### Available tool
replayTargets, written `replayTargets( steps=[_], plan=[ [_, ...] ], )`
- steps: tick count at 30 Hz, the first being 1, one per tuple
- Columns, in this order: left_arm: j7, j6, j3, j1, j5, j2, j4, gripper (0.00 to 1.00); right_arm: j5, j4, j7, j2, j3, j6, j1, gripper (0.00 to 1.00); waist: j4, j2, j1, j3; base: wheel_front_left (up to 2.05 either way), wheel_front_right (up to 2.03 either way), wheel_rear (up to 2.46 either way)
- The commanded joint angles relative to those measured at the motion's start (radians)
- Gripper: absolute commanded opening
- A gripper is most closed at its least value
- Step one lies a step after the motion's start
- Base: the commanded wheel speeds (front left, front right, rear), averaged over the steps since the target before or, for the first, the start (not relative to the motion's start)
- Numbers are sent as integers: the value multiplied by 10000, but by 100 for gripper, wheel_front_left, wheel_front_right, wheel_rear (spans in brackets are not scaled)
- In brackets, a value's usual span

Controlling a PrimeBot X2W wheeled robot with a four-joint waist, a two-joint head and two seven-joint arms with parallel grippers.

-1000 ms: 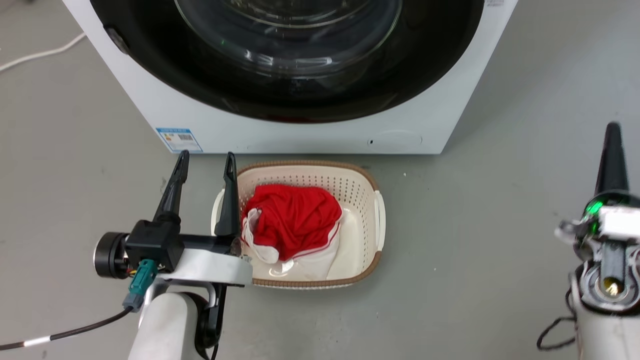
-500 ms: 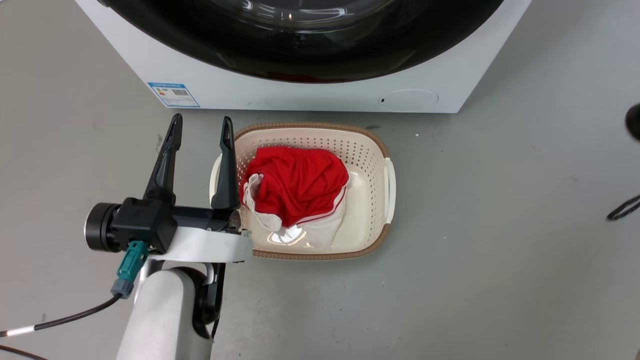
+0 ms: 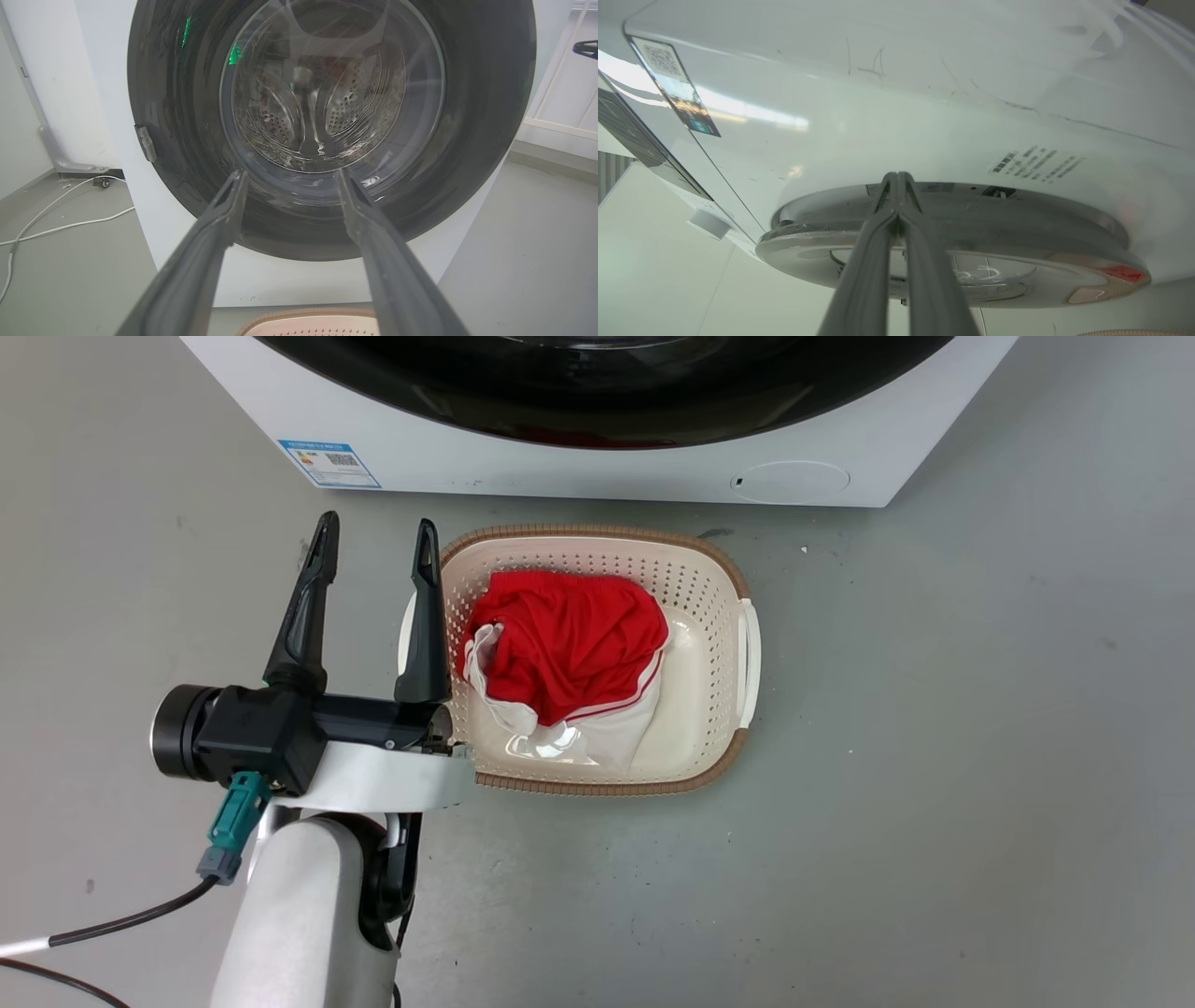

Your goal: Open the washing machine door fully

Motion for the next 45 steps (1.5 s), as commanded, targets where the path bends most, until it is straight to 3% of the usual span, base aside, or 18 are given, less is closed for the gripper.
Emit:
replayTargets(
  steps=[1, 9, 20, 30, 45],
  plan=[
    [-25, 14, -7, -169, -2, -6, -58, 100, -168, 290, 232, 65, 305, 0, -332, 0, 38, -1, -1, 59, 0, 0, 0],
    [-25, -10, -87, -294, 38, -6, -203, 100, -847, 1547, 400, 323, 1160, 0, -1328, 0, 195, -1, -1, 433, 0, 0, 0],
    [-25, 66, -267, -526, 49, -6, -315, 100, -1207, 2583, 731, 510, 1540, 0, -2146, 0, 385, -1, -1, 875, 0, 0, 0],
    [-25, 150, -340, -618, -89, -6, -166, 100, -629, 2069, 2764, 607, 1587, 11, -1540, 0, 348, -1, -1, 809, 0, 0, 0],
    [-25, 88, -398, -269, -98, -6, 250, 100, -19, 1174, 4292, 903, 1704, 8, 416, 0, 123, -1, -1, -258, 0, 0, 0]
  ],
)
